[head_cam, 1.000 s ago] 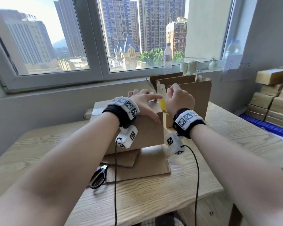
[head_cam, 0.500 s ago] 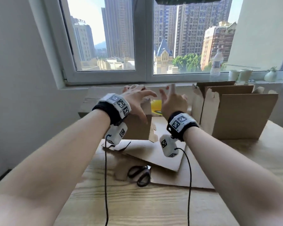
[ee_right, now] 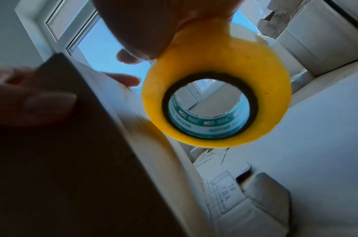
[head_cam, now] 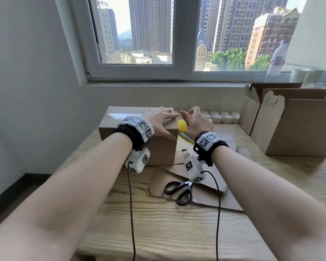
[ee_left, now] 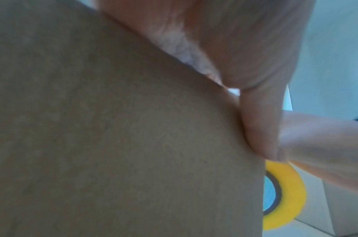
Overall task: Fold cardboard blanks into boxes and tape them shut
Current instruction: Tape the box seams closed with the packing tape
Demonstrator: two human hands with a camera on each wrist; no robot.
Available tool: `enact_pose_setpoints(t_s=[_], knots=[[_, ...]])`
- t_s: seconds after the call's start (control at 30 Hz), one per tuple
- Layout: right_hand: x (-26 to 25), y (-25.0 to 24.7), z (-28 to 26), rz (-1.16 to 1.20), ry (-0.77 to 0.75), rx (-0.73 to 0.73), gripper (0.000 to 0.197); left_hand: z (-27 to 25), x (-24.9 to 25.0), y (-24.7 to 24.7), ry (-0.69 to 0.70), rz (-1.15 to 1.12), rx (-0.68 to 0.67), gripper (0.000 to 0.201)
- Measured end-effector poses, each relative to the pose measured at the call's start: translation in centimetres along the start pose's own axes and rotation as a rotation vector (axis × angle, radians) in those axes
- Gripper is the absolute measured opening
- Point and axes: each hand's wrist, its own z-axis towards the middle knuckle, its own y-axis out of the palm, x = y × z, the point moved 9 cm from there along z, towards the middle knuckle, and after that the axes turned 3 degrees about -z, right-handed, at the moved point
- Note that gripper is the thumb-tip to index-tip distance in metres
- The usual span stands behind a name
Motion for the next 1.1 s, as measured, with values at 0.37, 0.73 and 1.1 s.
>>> enact_pose_setpoints(t_s=[0.37,0.73,1.1], knots=[[-0.9,-2.3,-3.5,-0.079,-0.065,0.246,0.028,0.1,-1.3,1.4,-0.059,0.123,0.002,0.101],[-1.1,3.1,-12.9,-0.019,0.135,-0.601,0.015,-1.1,-0.6,1.4,-0.209,0.230,-0.006,0.096],[-1.0,4.9,-17.0,-0.120,0.242,-0.533,0.021,-2.2,-0.1,1.5,-0.172,0.196,0.071,0.088]])
